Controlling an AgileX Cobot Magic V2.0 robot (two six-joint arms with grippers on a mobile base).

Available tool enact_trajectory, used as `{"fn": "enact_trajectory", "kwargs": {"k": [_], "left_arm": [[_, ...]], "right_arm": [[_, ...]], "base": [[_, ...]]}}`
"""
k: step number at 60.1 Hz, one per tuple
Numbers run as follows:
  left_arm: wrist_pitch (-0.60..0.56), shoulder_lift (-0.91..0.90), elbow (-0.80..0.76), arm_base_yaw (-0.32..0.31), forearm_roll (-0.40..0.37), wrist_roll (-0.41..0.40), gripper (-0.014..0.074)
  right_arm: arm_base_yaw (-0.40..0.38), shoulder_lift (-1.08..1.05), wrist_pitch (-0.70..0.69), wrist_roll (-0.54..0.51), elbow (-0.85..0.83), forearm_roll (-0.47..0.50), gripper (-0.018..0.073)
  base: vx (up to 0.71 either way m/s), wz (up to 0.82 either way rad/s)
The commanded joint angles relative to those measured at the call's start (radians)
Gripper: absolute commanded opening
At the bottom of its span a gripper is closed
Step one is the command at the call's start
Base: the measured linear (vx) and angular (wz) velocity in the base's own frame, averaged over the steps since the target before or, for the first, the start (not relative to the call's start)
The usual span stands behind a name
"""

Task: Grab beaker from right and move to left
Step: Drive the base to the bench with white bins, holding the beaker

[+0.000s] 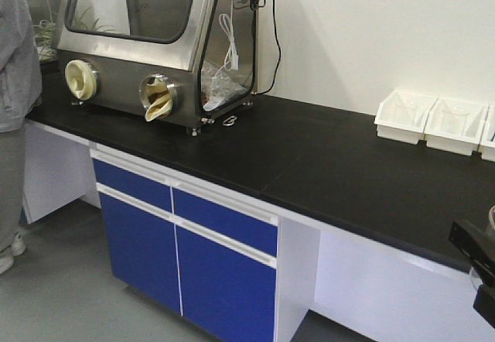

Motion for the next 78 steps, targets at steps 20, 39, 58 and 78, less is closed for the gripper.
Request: {"fn": "enact_trajectory", "kwargs": {"k": [20, 39, 58, 78], "left_arm": [[-0.076, -0.006, 0.019, -0.006, 0.0, -0.001, -0.0006], [-0.076, -0.006, 0.019, -0.006, 0.0, -0.001, -0.0006], [-0.076, -0.006, 0.019, -0.006, 0.0, -0.001, -0.0006], [-0.076, -0.006, 0.019, -0.006, 0.0, -0.001, -0.0006]], "right_arm": [[0.001, -0.007, -0.02, -0.004, -0.031, -0.008, -0.0005], [0.001, -0.007, -0.02, -0.004, -0.031, -0.008, -0.0005], [0.001, -0.007, -0.02, -0.004, -0.031, -0.008, -0.0005], [0.001, -0.007, -0.02, -0.004, -0.031, -0.008, -0.0005]], "base": [[0.5, -0.22], [0.46, -0.43], [0.37, -0.45], [0.27, -0.42]]}}
